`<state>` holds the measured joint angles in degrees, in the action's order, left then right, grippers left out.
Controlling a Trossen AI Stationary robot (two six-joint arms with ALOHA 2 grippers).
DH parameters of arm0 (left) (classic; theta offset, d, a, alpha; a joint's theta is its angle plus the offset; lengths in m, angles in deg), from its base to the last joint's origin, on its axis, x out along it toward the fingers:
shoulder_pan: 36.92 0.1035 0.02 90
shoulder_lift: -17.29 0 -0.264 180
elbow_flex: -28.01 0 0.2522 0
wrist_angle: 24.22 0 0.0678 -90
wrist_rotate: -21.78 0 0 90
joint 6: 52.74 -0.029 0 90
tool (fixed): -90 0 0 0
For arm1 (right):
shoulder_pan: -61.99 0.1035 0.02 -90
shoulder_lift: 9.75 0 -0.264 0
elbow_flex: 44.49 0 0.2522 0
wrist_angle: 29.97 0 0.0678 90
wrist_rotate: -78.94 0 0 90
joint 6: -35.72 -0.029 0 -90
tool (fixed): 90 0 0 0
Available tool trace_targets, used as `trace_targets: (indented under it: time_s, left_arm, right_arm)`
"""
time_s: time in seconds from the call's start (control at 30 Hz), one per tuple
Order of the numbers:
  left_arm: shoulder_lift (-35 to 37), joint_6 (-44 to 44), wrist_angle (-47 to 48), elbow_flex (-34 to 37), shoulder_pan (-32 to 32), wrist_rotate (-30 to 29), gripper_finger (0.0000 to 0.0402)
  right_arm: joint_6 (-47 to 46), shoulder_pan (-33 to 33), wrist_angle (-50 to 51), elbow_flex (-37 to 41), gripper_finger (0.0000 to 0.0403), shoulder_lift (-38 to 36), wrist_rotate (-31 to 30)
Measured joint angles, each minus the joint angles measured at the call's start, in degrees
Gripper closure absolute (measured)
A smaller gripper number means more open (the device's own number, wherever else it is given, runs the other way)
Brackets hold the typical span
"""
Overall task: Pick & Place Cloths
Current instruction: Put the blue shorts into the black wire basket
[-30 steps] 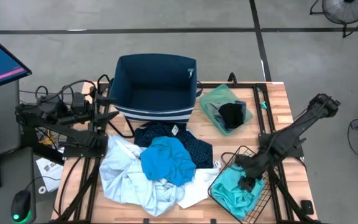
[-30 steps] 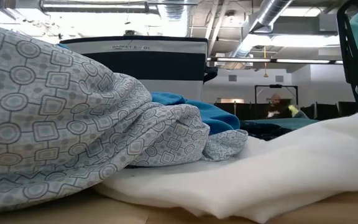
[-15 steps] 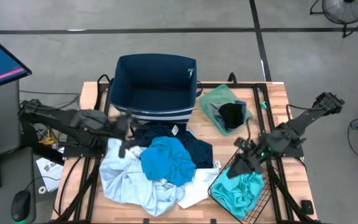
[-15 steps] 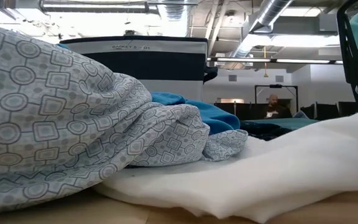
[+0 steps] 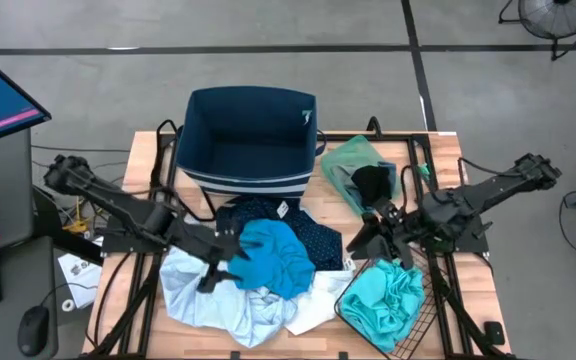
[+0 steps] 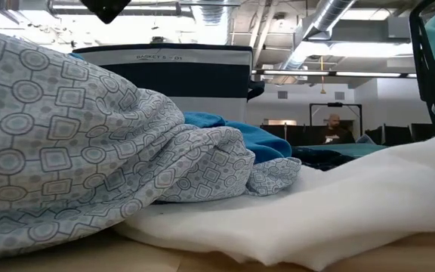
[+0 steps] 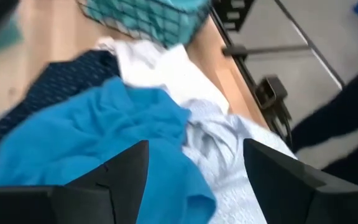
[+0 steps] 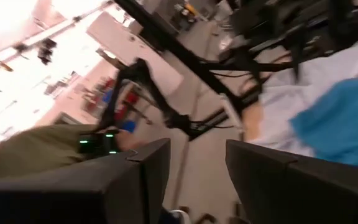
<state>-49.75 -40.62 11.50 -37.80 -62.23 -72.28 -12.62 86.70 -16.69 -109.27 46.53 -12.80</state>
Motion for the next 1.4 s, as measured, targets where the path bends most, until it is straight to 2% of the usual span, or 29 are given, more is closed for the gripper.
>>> trace_targets:
  time_s: [0.37, 0.63, 0.97, 1.27, 1.4]
  left_arm:
    - [-6.74, -0.27, -0.55, -0.02, -2.53, -0.05, 0.0125]
    - [-12.65, -0.29, -1.85, -0.02, -2.45, -0.21, 0.0123]
    - [-16.24, -0.29, -1.70, -0.02, -1.23, -0.45, 0.0123]
    - [-19.65, -0.29, 0.35, 0.03, -1.31, -0.62, 0.0144]
    - [-19.77, -0.29, 1.18, 0.07, -1.29, -1.77, 0.0186]
  right_arm:
    - [6.82, -3.54, 3.74, 0.00, 0.0245, -0.02, 0.17]
    - [6.92, -3.53, 8.53, 0.00, 0.0248, 0.06, 0.17]
    - [6.85, -3.51, 9.31, 0.04, 0.0248, 0.85, 0.17]
    - [6.76, -3.46, 9.52, 0.02, 0.0253, 1.20, 0.17]
    - [6.76, -3.37, 9.52, 0.02, 0.0253, 1.20, 0.17]
